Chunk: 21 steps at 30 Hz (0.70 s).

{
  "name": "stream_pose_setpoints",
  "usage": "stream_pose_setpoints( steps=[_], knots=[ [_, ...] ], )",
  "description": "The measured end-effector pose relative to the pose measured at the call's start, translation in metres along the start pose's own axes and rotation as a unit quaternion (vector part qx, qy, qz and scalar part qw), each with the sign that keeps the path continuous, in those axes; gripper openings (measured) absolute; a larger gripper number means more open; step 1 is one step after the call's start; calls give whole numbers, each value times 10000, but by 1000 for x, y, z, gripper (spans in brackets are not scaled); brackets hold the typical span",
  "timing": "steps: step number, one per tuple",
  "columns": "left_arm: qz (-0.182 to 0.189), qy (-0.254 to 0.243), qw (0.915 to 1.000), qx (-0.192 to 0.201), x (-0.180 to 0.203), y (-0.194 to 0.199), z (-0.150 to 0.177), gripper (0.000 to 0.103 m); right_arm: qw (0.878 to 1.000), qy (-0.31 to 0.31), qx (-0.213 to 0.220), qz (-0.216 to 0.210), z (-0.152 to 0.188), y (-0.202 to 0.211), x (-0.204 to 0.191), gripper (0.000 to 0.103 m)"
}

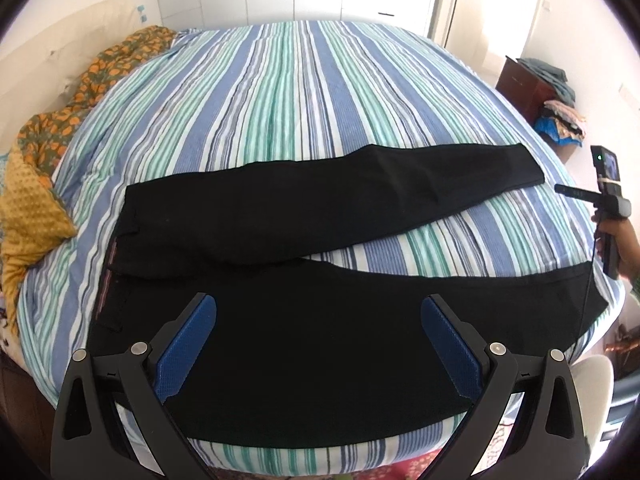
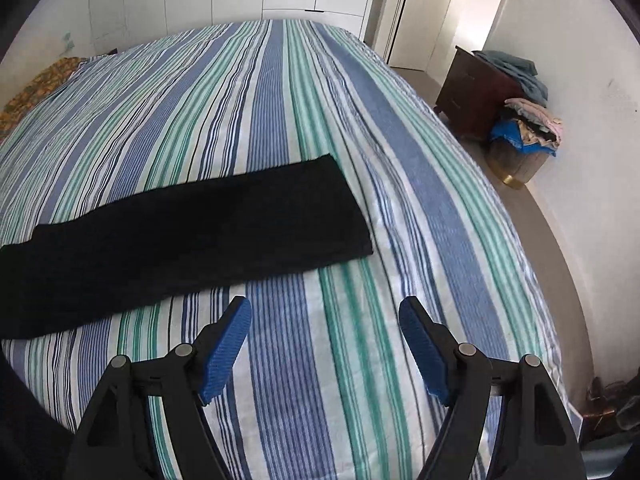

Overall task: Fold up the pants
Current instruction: 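Lower the right tool to the trouser leg cuff and close on it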

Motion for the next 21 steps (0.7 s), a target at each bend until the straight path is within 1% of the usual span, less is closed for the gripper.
stream_pose_setpoints(
  steps=[2, 5, 9, 13, 15, 18, 19, 21],
  knots=[
    [-91, -47, 9999, 31, -2, 0, -1, 102, 9998, -73, -5, -165, 15, 1, -10, 76],
    [-148, -71, 9999, 50, -4, 1, -3, 102, 9994, -87, -22, -327, 27, 2, -22, 76],
    [-268, -166, 9995, 78, -2, 2, -2, 102, 9990, 47, -13, -442, 32, 4, -40, 76],
    [-391, -280, 9988, 74, 2, -1, -1, 102, 9984, 99, 16, -555, 34, 7, -46, 76],
    [-448, -297, 9985, 46, 3, -5, -1, 102, 9982, 104, 11, -593, 36, 6, -49, 76],
    [-432, -248, 9988, -5, 2, -11, 0, 102, 9975, 59, 12, -707, 38, 3, -48, 76],
    [-427, -231, 9988, -39, 1, -13, 2, 102, 9971, 0, 27, -758, 37, 1, -44, 76],
    [-424, -195, 9988, -127, -2, -20, 7, 102, 9976, -201, 114, -659, 33, -2, -25, 76]
  ],
)
Point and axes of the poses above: each gripper's, at about its wrist camera, not at the fingertips, and y roughly against the way its jaws point, x to its right, z to its underside, the point moved 9 cm from there along -y, roughly the way its jaws point, and after that the axes turned 11 degrees about y, right-handed, at the moved point
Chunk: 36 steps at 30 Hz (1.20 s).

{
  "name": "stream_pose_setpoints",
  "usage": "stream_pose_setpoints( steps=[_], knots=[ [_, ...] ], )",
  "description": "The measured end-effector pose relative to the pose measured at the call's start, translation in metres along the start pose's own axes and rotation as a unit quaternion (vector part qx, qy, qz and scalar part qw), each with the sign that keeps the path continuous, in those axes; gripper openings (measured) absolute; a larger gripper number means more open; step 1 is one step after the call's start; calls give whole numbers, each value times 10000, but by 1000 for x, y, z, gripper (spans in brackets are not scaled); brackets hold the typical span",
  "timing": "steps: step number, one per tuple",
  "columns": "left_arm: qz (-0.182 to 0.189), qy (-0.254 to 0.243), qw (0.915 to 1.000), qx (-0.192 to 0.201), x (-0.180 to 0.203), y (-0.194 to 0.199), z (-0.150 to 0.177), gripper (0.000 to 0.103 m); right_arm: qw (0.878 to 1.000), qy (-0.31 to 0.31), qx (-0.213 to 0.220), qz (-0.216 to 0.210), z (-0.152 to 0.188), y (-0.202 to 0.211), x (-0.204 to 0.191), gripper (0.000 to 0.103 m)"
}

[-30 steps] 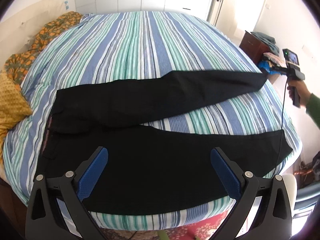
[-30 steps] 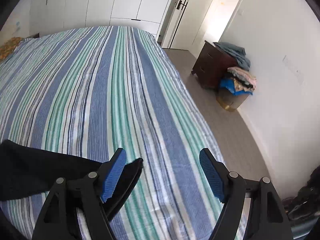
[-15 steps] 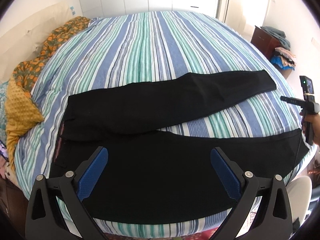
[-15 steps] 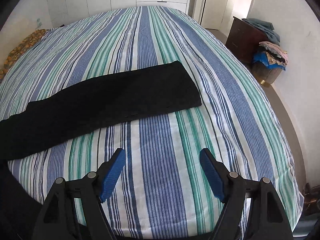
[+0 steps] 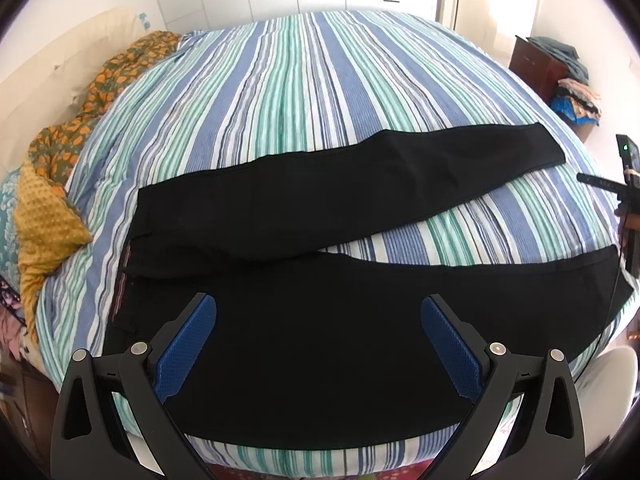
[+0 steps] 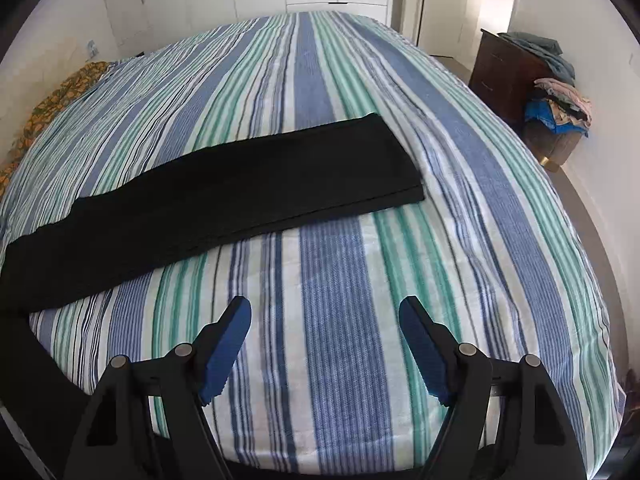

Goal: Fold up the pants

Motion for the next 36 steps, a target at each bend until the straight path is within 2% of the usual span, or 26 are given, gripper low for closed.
stream_pose_setpoints(
  steps=[3, 4, 6, 9, 13, 14, 15, 16, 18, 21, 22, 23, 24, 26, 27, 28, 29, 31, 33, 36],
  knots=[
    [-18, 118, 9997, -190, -5, -14, 12, 102, 9979, -618, 128, 152, -11, -5, 46, 76],
    [-20, 176, 9995, -260, -7, -19, 16, 102, 9956, -921, 150, 40, -15, -10, 59, 76],
    [-16, 311, 9986, -433, -10, -29, 26, 102, 9857, -1597, 204, -490, -22, -26, 77, 76],
    [-22, 468, 9966, -680, -12, -41, 39, 102, 9631, -2369, 142, -1267, -34, -64, 82, 72],
    [-73, 607, 9943, -870, -15, -50, 50, 102, 9440, -2931, 83, -1512, -50, -112, 77, 72],
    [-121, 598, 9941, -900, -17, -52, 52, 102, 9421, -2996, 149, -1501, -56, -117, 76, 59],
    [-181, 586, 9939, -912, -20, -54, 53, 102, 9465, -2923, 206, -1349, -61, -117, 77, 27],
    [-223, 592, 9939, -899, -23, -56, 53, 102, 9548, -2777, 241, -1033, -63, -114, 81, 17],
    [-272, 700, 9934, -866, -31, -61, 51, 102, 9599, -2689, 310, -728, -58, -104, 90, 17],
    [-168, 949, 9911, -920, -42, -76, 42, 102, 9587, -2815, 45, -418, -30, -99, 98, 17],
    [-125, 1001, 9912, -852, -46, -82, 33, 102, 9591, -2802, -25, -395, -24, -100, 97, 21],
    [-140, 1028, 9918, -743, -51, -88, 21, 102, 9603, -2767, -53, -349, -22, -98, 95, 33],
    [-213, 1053, 9925, -586, -57, -95, 7, 102, 9636, -2667, -64, -192, -23, -94, 95, 49],
    [-425, 1125, 9925, -211, -72, -113, -26, 102, 9728, -2243, 10, 578, -26, -74, 96, 64],
    [-518, 1140, 9921, -79, -78, -125, -40, 102, 9765, -1977, 214, 836, -34, -61, 87, 65],
    [-688, 1143, 9911, 32, -86, -141, -52, 102, 9808, -1703, 424, 845, -44, -50, 70, 65],
    [-918, 1185, 9887, 87, -97, -155, -61, 102, 9859, -1439, 544, 653, -55, -45, 45, 65],
    [-1395, 1330, 9812, 12, -120, -187, -64, 102, 9932, -967, 611, -213, -76, -44, -26, 65],
    [-1578, 1409, 9772, -203, -136, -212, -55, 103, 9892, -472, 578, -1262, -89, -45, -117, 65],
    [-1360, 1300, 9821, 48, -140, -218, -47, 103, 9581, 277, 259, -2838, -87, -47, -263, 65]
  ],
)
Point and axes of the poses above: each gripper's, at about its wrist camera, not at the fingertips, and y roughly against the way its jaws point, x to its right, z to its underside, the point moved 9 cm from there along -y, roughly the way its jaws point, and after that the axes turned 11 degrees about y, right-handed, at the moved point
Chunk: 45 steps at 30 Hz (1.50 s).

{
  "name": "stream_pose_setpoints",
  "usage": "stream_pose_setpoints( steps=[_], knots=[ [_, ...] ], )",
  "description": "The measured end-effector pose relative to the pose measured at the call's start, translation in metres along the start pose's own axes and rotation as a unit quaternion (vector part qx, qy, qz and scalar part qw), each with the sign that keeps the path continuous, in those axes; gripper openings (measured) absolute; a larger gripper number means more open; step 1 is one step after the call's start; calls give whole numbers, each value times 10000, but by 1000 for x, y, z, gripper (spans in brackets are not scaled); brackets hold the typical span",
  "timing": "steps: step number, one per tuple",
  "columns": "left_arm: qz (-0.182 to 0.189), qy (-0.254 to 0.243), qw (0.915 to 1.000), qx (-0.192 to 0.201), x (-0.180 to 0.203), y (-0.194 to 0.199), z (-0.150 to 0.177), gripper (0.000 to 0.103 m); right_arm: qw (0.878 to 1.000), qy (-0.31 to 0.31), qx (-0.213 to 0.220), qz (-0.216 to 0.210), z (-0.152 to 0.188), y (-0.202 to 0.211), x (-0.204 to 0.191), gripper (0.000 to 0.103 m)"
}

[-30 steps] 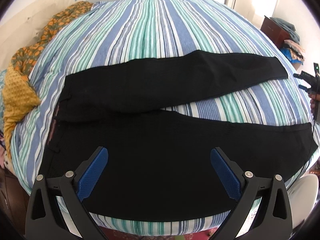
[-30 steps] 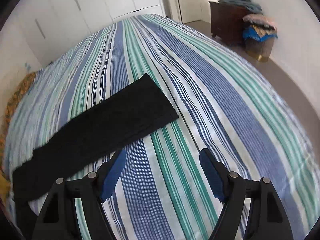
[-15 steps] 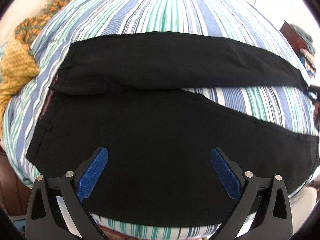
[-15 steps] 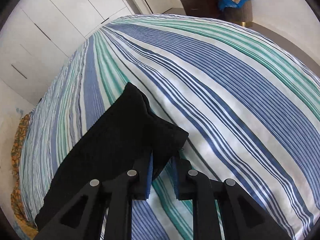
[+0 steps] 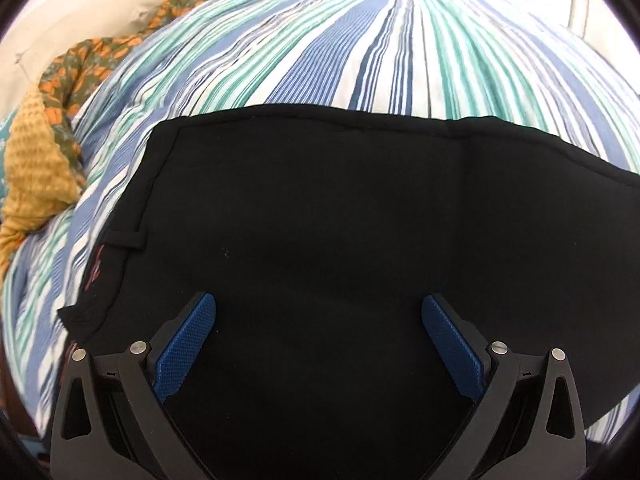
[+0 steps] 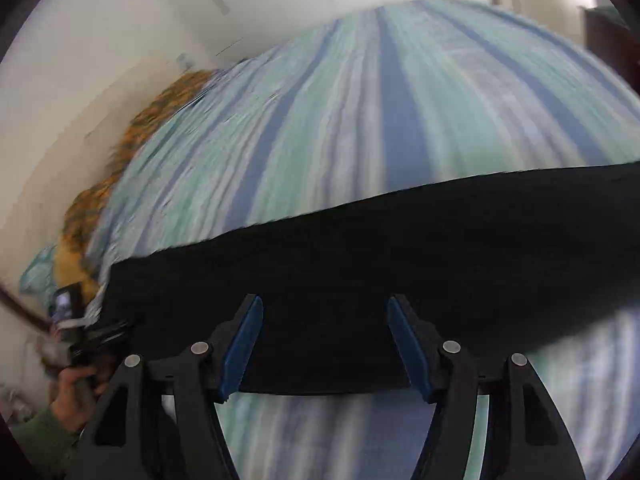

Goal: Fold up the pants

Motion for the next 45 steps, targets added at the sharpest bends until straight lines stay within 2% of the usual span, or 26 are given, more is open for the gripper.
stream_pose_setpoints(
  steps=[2, 3, 4, 6, 9, 12, 13, 14, 16, 17, 18, 19, 22, 23, 25, 28, 30, 32, 33, 36, 40, 43, 45],
  knots=[
    [73, -8, 9999, 110, -1, 3, 3, 103, 9959, 235, -276, -834, 3, -42, -62, 65],
    [82, -14, 9999, 133, -1, 4, 4, 103, 9934, 348, -446, -997, 7, -59, -80, 65],
    [91, -9, 9999, 138, 2, 2, 4, 103, 9926, 469, -574, -963, 9, -72, -88, 65],
    [99, -6, 9998, 151, 5, 1, 5, 103, 9930, 609, -681, -746, 13, -83, -78, 62],
    [119, 33, 9996, 262, 9, 0, 4, 103, 9977, 445, -515, -72, 10, -55, -1, 61],
    [82, 9, 9993, 371, 12, -2, 2, 103, 9938, -101, -289, 1067, 9, 7, 128, 59],
    [71, 3, 9993, 375, 11, -4, 1, 103, 9865, -331, -308, 1575, 14, 31, 178, 56],
    [64, 3, 9993, 367, 11, -5, 0, 103, 9742, -650, -396, 2127, 22, 57, 228, 53],
    [70, 10, 9994, 337, 9, -6, -1, 103, 9404, -1302, -563, 3089, 43, 116, 302, 53],
    [82, 15, 9995, 310, 9, -5, -2, 103, 9329, -1514, -472, 3233, 49, 143, 320, 49],
    [92, 13, 9996, 271, 9, -4, -2, 103, 9206, -1642, -441, 3516, 54, 169, 329, 57],
    [90, -10, 9998, 189, 9, 1, -2, 102, 9140, -1667, -377, 3679, 59, 190, 329, 57],
    [124, -128, 9998, 96, 11, 31, 6, 102, 9382, -1421, -62, 3155, 75, 224, 280, 64],
    [364, -170, 9991, 97, 16, 49, 15, 102, 9481, -1319, -26, 2894, 86, 229, 256, 69],
    [893, -228, 9957, -38, 26, 82, 41, 102, 9660, -1208, -11, 2285, 112, 227, 191, 72],
    [1524, -476, 9862, -429, 43, 117, 97, 102, 9805, -1404, 30, 1375, 171, 216, 97, 73],
    [1648, -794, 9809, -655, 50, 124, 138, 102, 9816, -1651, 40, 955, 213, 207, 56, 74],
    [1476, -1044, 9803, -790, 48, 120, 169, 103, 9801, -1810, -46, 812, 244, 189, 31, 74],
    [1401, -1053, 9819, -725, 43, 121, 178, 103, 9785, -1902, -106, 794, 256, 179, 27, 74],
    [1400, -950, 9836, -632, 20, 130, 183, 102, 9702, -2198, -88, 1013, 281, 176, 22, 74],
    [1123, -671, 9903, -472, -28, 130, 172, 102, 9655, -2305, 20, 1213, 278, 192, 14, 75],
    [1016, -499, 9930, -344, -55, 134, 165, 102, 9699, -2133, -10, 1176, 268, 190, -5, 77],
    [1063, -354, 9933, -293, -66, 141, 161, 102, 9756, -1955, -59, 1002, 260, 179, -27, 77]
  ],
)
Point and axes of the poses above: each gripper's, at about its wrist camera, not at the fingertips, and y roughly against the way its jaws point, x to its right, z to its underside, the point moved 9 cm from there along -y, roughly the way its jaws point, and after that the axes turned 11 degrees about y, right-handed, at the moved point
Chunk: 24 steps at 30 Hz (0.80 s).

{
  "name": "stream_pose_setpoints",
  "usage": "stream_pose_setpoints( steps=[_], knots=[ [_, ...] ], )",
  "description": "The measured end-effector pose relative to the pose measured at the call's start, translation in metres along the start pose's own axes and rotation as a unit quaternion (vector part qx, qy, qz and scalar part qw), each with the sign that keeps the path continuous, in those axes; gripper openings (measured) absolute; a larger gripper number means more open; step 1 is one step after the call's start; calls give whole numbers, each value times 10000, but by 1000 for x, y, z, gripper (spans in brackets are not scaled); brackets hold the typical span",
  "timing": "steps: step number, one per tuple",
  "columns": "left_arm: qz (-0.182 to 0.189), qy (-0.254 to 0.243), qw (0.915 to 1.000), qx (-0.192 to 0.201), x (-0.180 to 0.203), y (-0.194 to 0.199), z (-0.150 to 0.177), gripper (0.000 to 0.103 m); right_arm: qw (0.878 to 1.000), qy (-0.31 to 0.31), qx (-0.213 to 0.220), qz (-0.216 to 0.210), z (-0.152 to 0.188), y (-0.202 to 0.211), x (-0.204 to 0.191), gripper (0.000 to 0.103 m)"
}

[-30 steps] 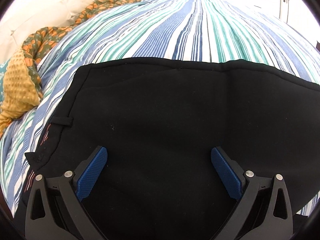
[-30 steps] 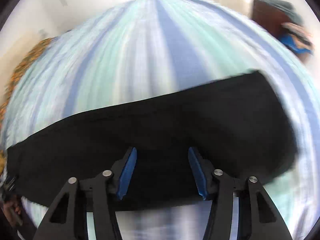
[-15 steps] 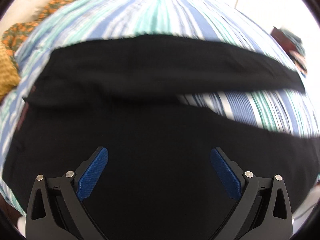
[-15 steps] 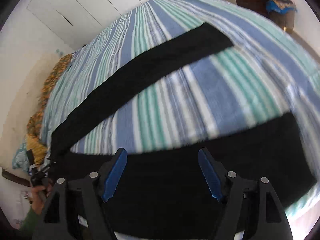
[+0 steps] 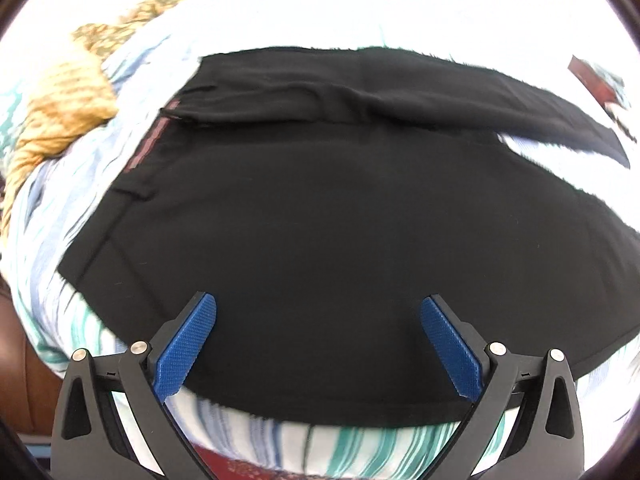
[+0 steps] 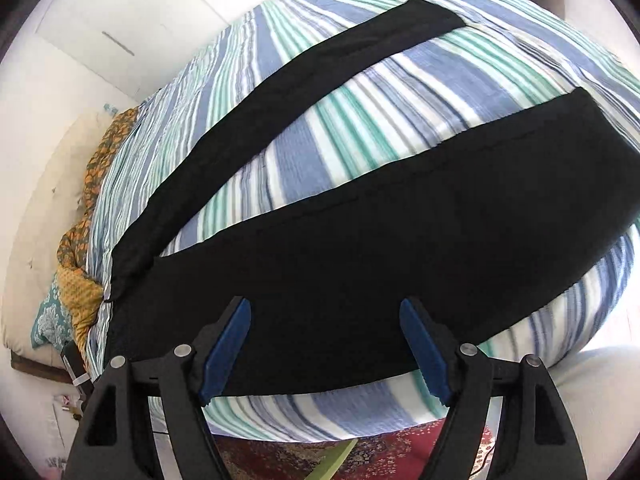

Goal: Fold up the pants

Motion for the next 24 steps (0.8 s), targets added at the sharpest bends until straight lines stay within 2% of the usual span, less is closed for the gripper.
stream_pose_setpoints(
  steps=[7, 10, 13, 15, 18, 20, 22, 23, 24],
  knots=[
    [425, 210, 9988, 107, 12, 18, -17, 102, 9947, 636, -274, -766, 13, -38, -93, 77],
    [460, 159, 9987, 168, 19, 16, -35, 102, 9910, 932, -346, -896, 12, -47, -115, 77],
    [433, 212, 9982, 345, 29, 14, -58, 102, 9868, 1188, -565, -948, 15, -56, -120, 77],
    [396, 293, 9978, 444, 29, 0, -81, 102, 9868, 1251, -698, -759, 17, -58, -104, 77],
    [277, 523, 9972, 450, 24, -32, -103, 102, 9912, 1126, -593, -369, 2, -48, -61, 77],
    [43, 624, 9976, 312, 16, -61, -107, 102, 9936, 1052, -396, -69, -25, -36, -25, 77],
    [-268, 663, 9974, -123, 5, -98, -97, 103, 9938, 1085, -74, 250, -65, -23, 13, 77],
    [-217, 664, 9974, -161, 4, -108, -93, 103, 9929, 1103, 91, 433, -87, -17, 33, 77],
    [-187, 652, 9977, 64, 4, -105, -94, 103, 9915, 1103, 253, 637, -112, -12, 55, 77]
  ],
)
Point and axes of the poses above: each gripper's, at about its wrist camera, not at the fingertips, and y roughly against the way its jaws point, x to its right, z to its underside, the point moved 9 cm from there along -y, roughly the way its jaws point, and after that the axes turned 11 degrees about y, right-handed, at the moved point
